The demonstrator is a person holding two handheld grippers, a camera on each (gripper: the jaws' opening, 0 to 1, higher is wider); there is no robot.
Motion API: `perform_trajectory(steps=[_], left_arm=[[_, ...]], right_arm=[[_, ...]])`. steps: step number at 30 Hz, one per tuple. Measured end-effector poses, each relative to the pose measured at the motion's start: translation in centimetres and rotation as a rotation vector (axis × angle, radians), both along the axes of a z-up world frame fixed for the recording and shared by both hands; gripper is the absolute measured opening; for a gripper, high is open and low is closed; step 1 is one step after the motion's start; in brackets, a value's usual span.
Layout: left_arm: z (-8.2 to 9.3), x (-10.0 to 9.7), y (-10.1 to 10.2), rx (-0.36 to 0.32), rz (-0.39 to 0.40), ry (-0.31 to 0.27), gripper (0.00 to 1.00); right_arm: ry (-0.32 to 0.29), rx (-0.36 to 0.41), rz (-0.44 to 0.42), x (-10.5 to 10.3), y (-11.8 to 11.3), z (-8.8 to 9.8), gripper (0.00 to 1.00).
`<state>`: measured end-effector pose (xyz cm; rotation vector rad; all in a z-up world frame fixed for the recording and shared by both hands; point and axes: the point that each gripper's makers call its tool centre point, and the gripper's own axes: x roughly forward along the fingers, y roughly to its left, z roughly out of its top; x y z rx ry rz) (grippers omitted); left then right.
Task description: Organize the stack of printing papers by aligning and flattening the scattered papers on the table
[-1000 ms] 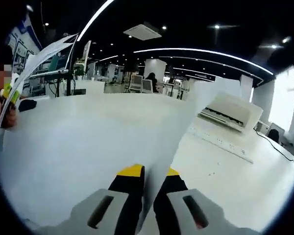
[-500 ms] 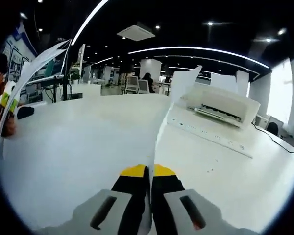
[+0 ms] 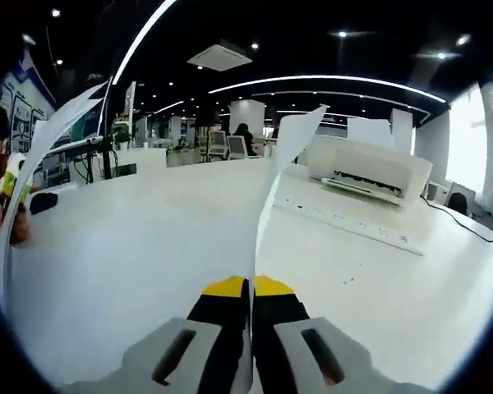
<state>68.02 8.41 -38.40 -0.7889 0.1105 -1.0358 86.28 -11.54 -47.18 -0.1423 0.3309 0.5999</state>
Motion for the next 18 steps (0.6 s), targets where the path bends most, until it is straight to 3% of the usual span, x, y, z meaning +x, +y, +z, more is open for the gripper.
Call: perform_trajectory(steps=[18], left_arm=[[-0.2, 0.3, 0.3, -0.002, 0.001, 0.003, 0.06]], right_arm=[[0.009, 0.143, -0.057, -1.4, -2.5, 4.0, 0.00]])
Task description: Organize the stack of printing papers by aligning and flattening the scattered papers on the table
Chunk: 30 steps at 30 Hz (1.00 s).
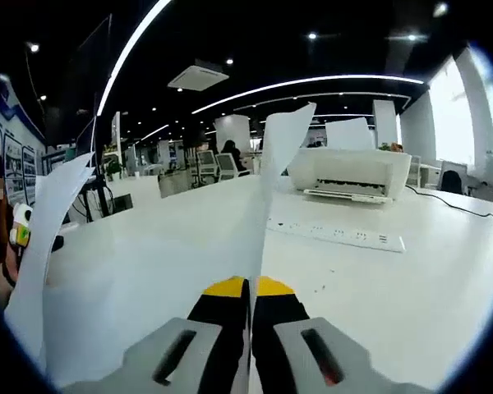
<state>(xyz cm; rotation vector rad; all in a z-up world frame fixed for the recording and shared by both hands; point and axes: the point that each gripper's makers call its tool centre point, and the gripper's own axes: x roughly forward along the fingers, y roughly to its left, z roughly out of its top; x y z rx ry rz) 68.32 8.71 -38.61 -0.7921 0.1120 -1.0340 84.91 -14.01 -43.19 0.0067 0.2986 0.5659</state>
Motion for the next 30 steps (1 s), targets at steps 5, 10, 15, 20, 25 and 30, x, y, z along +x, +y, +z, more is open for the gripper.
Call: perform_trajectory(steps=[5, 10, 15, 20, 25, 30], left_arm=[[-0.1, 0.1, 0.1, 0.000, 0.001, 0.001, 0.06], [0.0, 0.0, 0.0, 0.000, 0.000, 0.001, 0.06], [0.1, -0.2, -0.2, 0.001, 0.000, 0.000, 0.06], [0.1, -0.3, -0.3, 0.002, 0.000, -0.001, 0.06], [0.1, -0.2, -0.2, 0.003, 0.000, -0.002, 0.06], [0.0, -0.1, 0.0, 0.003, 0.000, -0.002, 0.06]], right_arm=[[-0.004, -0.004, 0.000, -0.2, 0.0, 0.3, 0.00], [-0.020, -0.001, 0.003, -0.2, 0.0, 1.3, 0.00], [-0.047, 0.010, 0.004, -0.2, -0.2, 2.9, 0.00], [-0.069, 0.010, -0.002, -0.9, -0.7, 4.3, 0.00], [-0.065, 0.015, -0.003, -1.9, -1.0, 5.3, 0.00], [-0.098, -0.023, 0.001, -2.5, -1.8, 6.1, 0.00]])
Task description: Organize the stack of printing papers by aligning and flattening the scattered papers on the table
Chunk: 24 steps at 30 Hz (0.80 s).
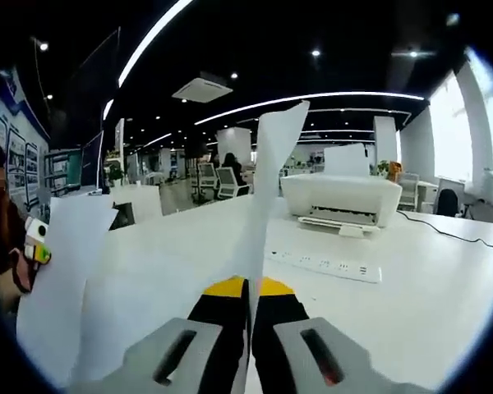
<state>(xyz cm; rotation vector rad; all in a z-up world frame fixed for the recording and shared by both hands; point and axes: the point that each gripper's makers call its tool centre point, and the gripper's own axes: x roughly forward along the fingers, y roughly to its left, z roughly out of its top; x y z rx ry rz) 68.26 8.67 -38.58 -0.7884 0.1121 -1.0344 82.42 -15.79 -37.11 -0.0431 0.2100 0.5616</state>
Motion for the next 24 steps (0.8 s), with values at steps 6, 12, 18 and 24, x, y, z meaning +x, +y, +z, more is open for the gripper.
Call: perform_trajectory(steps=[6, 12, 18, 24], left_arm=[[0.0, 0.1, 0.1, 0.000, 0.000, 0.000, 0.06], [-0.1, 0.0, 0.1, 0.002, 0.000, -0.001, 0.06], [0.0, -0.1, -0.1, 0.003, 0.001, -0.001, 0.06], [-0.1, 0.1, 0.1, 0.003, 0.002, -0.001, 0.06]], right_arm=[[-0.027, 0.014, 0.005, -0.6, -1.0, 1.8, 0.00], [-0.039, 0.025, 0.012, -1.2, -1.4, 2.9, 0.00], [-0.068, 0.022, 0.021, -2.3, -1.6, 5.0, 0.00], [-0.084, 0.016, 0.032, -2.6, -1.4, 5.9, 0.00]])
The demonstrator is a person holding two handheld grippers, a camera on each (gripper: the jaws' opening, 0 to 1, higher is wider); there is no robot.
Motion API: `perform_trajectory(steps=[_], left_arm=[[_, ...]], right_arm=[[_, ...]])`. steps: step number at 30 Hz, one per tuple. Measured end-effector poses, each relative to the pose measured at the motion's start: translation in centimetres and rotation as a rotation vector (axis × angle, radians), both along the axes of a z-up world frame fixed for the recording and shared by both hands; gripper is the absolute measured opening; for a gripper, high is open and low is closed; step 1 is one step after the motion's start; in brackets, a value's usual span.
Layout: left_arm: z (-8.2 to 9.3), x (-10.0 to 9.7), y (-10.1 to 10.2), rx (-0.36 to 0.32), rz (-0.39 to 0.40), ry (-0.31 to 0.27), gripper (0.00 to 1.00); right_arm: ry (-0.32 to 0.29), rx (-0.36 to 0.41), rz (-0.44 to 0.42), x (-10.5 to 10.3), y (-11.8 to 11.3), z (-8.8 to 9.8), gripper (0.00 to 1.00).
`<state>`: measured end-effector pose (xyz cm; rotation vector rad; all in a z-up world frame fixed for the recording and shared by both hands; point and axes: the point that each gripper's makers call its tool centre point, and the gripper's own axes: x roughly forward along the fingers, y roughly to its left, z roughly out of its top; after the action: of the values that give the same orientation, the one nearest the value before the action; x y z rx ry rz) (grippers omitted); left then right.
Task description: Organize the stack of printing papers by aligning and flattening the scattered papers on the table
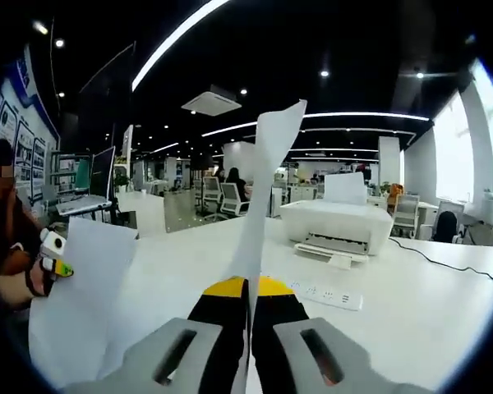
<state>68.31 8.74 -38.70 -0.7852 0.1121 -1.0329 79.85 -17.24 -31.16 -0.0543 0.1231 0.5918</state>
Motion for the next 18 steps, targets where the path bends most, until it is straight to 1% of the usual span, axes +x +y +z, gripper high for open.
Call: perform_trajectory(steps=[4, 7, 10, 14, 16, 18], left_arm=[[0.0, 0.0, -0.1, -0.001, 0.000, 0.001, 0.06], [-0.1, 0.1, 0.0, -0.002, -0.001, 0.002, 0.06], [0.0, 0.0, -0.1, -0.002, -0.001, 0.002, 0.06], [-0.1, 0.0, -0.1, -0.002, -0.001, 0.002, 0.06], [-0.1, 0.0, -0.2, -0.003, -0.001, 0.003, 0.06], [-0.1, 0.1, -0.2, -0.002, -0.001, 0.002, 0.06]], right_arm=[[-0.015, 0.006, 0.015, -0.8, 0.6, 1.3, 0.00], [-0.023, 0.003, 0.028, -0.3, 0.4, 2.4, 0.00], [-0.039, 0.000, 0.036, -0.7, 0.6, 2.8, 0.00], [-0.076, -0.011, 0.051, -0.8, 1.0, 4.4, 0.00], [-0.092, -0.017, 0.058, -1.2, 1.4, 5.0, 0.00], [-0.106, -0.013, 0.067, -1.7, 1.6, 6.1, 0.00]])
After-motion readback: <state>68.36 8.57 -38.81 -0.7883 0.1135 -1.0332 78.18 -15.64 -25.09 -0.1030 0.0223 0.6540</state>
